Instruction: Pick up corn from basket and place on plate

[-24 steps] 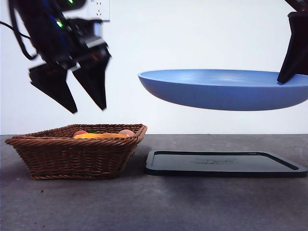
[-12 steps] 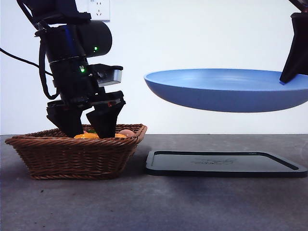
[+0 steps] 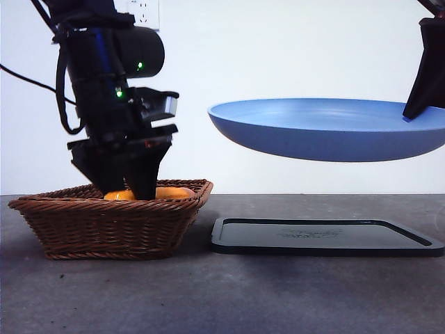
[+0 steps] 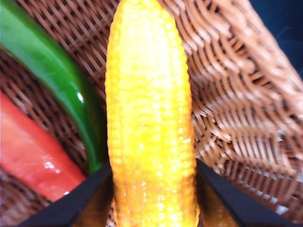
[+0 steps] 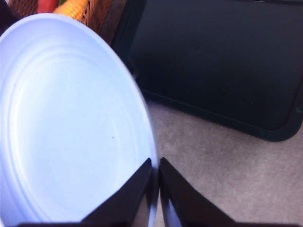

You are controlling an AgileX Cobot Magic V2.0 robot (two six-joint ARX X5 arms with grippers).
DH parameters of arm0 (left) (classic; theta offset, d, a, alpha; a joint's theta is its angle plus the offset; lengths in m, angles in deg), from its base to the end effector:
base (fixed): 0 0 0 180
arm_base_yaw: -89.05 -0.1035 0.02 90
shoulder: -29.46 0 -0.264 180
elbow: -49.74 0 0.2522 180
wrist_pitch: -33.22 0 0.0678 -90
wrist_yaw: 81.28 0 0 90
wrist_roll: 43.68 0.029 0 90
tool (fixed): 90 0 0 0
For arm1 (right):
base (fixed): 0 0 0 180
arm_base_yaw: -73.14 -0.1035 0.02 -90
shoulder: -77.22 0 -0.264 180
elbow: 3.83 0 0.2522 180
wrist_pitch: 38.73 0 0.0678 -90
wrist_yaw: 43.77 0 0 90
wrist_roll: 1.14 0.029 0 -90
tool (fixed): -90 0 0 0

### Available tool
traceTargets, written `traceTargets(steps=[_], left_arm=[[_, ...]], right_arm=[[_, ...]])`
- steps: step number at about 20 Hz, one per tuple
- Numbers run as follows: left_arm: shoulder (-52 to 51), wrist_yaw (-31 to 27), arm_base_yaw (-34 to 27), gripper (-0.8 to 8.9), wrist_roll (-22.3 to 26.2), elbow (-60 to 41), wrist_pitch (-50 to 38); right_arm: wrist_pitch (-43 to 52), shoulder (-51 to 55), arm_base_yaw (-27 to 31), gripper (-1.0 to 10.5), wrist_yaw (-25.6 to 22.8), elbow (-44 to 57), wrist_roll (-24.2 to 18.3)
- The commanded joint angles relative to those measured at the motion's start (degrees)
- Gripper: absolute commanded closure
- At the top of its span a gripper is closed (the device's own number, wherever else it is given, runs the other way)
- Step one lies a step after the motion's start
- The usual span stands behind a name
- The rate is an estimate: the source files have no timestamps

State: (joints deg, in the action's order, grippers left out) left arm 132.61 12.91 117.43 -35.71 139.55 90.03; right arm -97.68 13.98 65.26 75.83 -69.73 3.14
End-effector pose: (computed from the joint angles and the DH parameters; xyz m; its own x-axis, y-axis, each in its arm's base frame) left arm 0.3142 -0.1722 0.2114 0.2632 -0.2252 -0.9381 0.6058 0.7953 -0.0210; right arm 0.2008 0.0423 0.2736 0.4103 0.5554 -0.7233 -0.3282 0.8299 0.4512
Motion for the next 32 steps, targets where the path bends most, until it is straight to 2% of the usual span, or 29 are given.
traceTargets(steps=[1,3,5,8,10,14,18,21,27,32], left_arm=[[1.3,-0.2,0.4,6.24,-0.2,4.6,2.3],[1.3,2.0,0.4,6.24,-0.5,9.3,5.8],[1.3,8.4,0.4,6.24,-1.5,14.4,8.7],[1.3,19.2,1.4,6.24,-1.6,19.7,11.6],[1.3,23.5,3.2,6.24,-1.6,20.0,11.4],[1.8,22.1,9.6,6.24,0.7,20.0,11.1],[4.5,14.1,14.6,6.24,3.3,20.0,10.6],[7.5,11.9,16.0,6.24,3.3,20.0,9.9],[9.4,11.6,16.7,6.15,3.3,20.0,9.8],[9.4,11.6,16.7,4.94,3.1,20.0,9.9]], right_arm=[[0.6,-0.3,-0.1,9.4,0.2,-0.9,-0.5],[0.7,-0.7,-0.1,9.4,-3.1,-0.9,-0.5],[1.0,-2.7,-0.1,9.4,-7.6,-0.9,-0.2],[4.2,-8.5,1.3,9.4,-7.1,-0.9,1.6],[7.3,-12.3,1.3,9.4,-4.9,-0.9,3.3],[13.7,-16.2,1.3,9.4,0.7,-0.9,7.5],[13.9,-16.2,1.3,9.4,3.2,-0.9,7.7],[13.5,-16.1,1.3,9.4,3.5,-0.9,7.6],[12.8,-16.1,1.3,9.4,3.5,-0.9,7.3],[12.1,-16.1,1.3,9.4,3.5,-0.9,7.2]])
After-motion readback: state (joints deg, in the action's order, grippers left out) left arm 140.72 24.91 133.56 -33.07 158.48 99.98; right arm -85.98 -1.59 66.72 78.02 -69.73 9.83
